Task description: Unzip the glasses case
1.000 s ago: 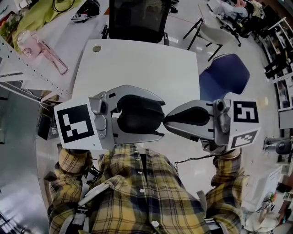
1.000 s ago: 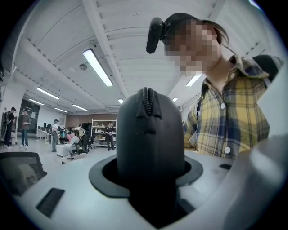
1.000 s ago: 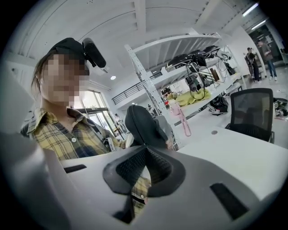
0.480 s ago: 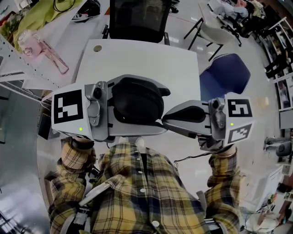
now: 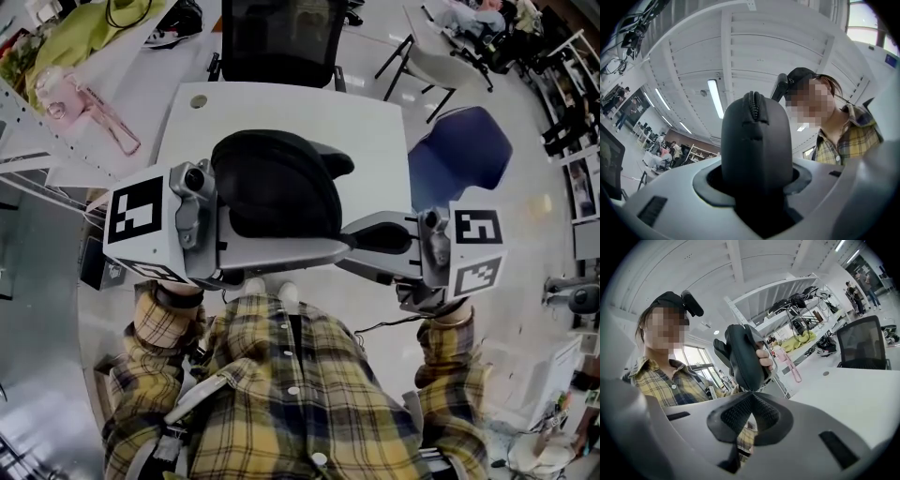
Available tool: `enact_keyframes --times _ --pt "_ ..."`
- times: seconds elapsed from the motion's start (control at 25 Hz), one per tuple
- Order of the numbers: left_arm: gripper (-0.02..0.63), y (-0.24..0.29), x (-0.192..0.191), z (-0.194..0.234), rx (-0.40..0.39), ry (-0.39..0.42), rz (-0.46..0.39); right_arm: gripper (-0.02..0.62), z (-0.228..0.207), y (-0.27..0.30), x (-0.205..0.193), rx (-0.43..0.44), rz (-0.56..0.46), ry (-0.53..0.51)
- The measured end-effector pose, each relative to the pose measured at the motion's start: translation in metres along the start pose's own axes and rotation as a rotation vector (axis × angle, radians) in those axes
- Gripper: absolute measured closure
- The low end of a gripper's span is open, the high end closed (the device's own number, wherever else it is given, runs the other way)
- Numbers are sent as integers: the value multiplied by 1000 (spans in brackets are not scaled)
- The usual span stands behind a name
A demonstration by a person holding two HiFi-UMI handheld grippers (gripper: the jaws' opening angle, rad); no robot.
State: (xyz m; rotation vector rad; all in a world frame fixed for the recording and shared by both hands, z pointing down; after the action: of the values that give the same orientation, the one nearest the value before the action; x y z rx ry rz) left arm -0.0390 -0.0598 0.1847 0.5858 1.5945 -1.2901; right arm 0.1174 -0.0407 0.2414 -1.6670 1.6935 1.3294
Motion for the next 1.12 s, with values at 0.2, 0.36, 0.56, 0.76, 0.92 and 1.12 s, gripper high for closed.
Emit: enact_keyframes --times 0.2,0.36,0.56,0.76,0.92,1.12 --pt "359 6 -2 3 3 -4 -22 597 -3 0 -7 2 -20 21" --pt "359 6 -4 1 -3 1 0 597 -4 9 -13 -1 -25 39" --pt "359 8 -7 2 -14 -14 0 597 -4 17 -18 4 -34 57" --pt "359 11 -9 4 -7 -19 8 597 -7 20 -21 16 -58 80" --pt "359 12 -10 6 -2 -29 7 597 -8 21 -24 20 -77 96" --pt "359 12 -13 10 23 -35 49 595 -12 21 -29 1 -100 111"
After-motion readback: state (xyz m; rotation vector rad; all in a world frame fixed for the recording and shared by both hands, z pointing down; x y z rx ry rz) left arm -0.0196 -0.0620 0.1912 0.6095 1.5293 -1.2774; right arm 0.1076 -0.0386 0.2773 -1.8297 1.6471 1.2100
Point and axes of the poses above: the fingertips, and each gripper's own axes: y forward along the fingers, z to its left, x out of its top, the point moved 8 cm from there along -y, backward along the fingers, and after that the axes turned 14 degrees about -x, right-handed, at the moved point
